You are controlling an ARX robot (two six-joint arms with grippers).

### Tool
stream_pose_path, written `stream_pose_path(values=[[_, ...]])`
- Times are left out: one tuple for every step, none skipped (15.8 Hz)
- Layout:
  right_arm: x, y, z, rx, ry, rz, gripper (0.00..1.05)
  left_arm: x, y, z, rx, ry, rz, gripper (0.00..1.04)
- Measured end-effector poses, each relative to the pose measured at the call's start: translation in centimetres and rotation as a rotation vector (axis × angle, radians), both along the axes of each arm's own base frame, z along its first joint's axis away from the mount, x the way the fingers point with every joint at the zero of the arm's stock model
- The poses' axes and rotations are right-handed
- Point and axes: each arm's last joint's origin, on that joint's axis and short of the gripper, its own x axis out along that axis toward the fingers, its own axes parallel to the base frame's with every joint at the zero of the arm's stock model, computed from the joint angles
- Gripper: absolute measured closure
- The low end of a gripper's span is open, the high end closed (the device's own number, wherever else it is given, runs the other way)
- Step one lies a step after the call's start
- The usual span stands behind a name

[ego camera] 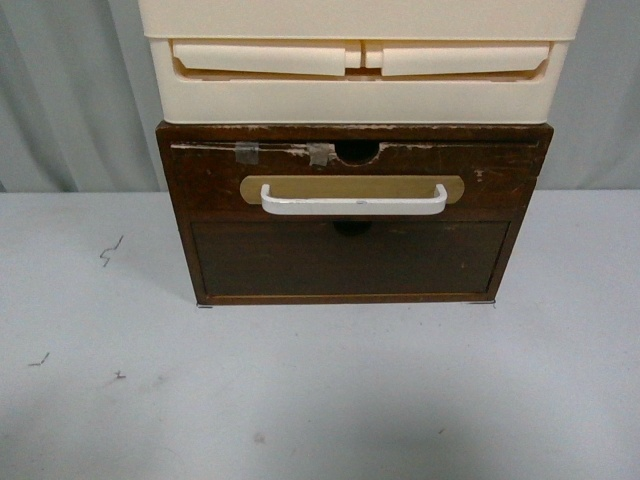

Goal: Open drawer

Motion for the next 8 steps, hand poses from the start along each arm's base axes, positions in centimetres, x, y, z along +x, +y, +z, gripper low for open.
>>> stream_pose_path(values=[[0.00, 0.00, 0.00, 0.000, 0.000, 0.000, 0.06, 0.00, 0.00, 0.00, 0.000, 0.000, 0.000, 0.07], [0.00, 0.00, 0.00, 0.000, 0.000, 0.000, 0.06, 0.00, 0.00, 0.00, 0.000, 0.000, 0.000, 0.07], [0.00, 0.00, 0.00, 0.000, 0.000, 0.000, 0.06, 0.00, 0.00, 0.00, 0.000, 0.000, 0.000, 0.07], [0.00, 0.00, 0.00, 0.000, 0.000, 0.000, 0.06, 0.00, 0.00, 0.00, 0.000, 0.000, 0.000, 0.07], [0.00, 0.00, 0.00, 0.000, 0.000, 0.000, 0.06, 0.00, 0.00, 0.00, 0.000, 0.000, 0.000, 0.07], [0.00, 0.00, 0.00, 0.000, 0.000, 0.000, 0.06, 0.00, 0.00, 0.00, 0.000, 0.000, 0.000, 0.07], [0.00, 0.00, 0.00, 0.000, 0.000, 0.000, 0.06, 0.00, 0.00, 0.00, 0.000, 0.000, 0.000, 0.07], [0.00, 0.00, 0.00, 0.000, 0.000, 0.000, 0.06, 0.00, 0.00, 0.00, 0.000, 0.000, 0.000, 0.07]])
